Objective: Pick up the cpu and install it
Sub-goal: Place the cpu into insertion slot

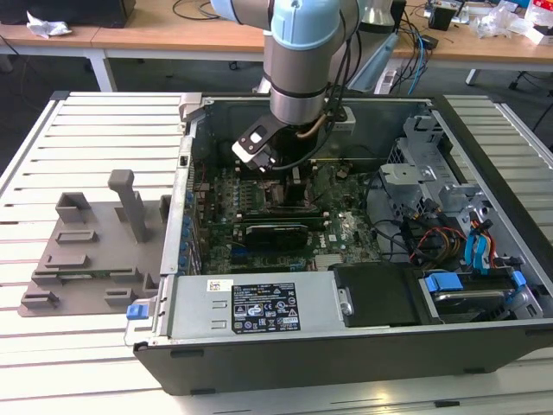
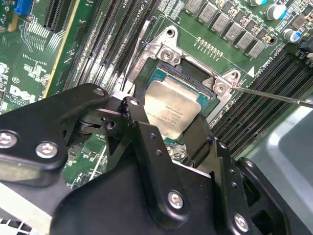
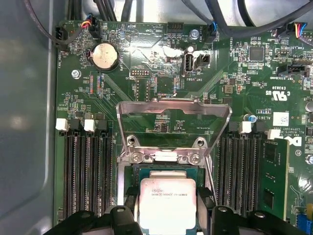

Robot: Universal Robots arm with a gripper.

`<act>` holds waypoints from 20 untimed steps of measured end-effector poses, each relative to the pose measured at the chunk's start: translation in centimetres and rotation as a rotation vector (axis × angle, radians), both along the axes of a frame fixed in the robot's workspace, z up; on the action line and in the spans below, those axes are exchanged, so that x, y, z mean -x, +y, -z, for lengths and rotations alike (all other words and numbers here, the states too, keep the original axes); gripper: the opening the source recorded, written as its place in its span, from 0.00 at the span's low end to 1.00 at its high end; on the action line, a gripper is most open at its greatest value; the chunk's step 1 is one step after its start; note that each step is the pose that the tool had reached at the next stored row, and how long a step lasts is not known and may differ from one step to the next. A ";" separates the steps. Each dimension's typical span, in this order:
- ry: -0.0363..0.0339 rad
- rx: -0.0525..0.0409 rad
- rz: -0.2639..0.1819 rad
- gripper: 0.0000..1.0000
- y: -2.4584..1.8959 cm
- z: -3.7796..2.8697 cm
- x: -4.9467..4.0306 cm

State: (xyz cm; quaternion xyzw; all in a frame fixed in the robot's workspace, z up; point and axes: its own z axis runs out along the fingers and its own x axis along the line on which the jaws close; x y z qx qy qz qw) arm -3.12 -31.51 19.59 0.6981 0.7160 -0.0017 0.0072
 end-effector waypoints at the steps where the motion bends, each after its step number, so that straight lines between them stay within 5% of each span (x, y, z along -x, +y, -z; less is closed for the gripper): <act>1: -0.0005 -0.0008 0.000 0.56 0.01 0.03 -0.01; 2: -0.0002 -0.0003 0.000 0.62 0.01 0.03 0.00; 8: -0.0001 0.0000 0.000 0.62 0.00 -0.54 0.00; 20: 0.0000 0.0003 -0.020 0.62 -0.37 -0.56 0.06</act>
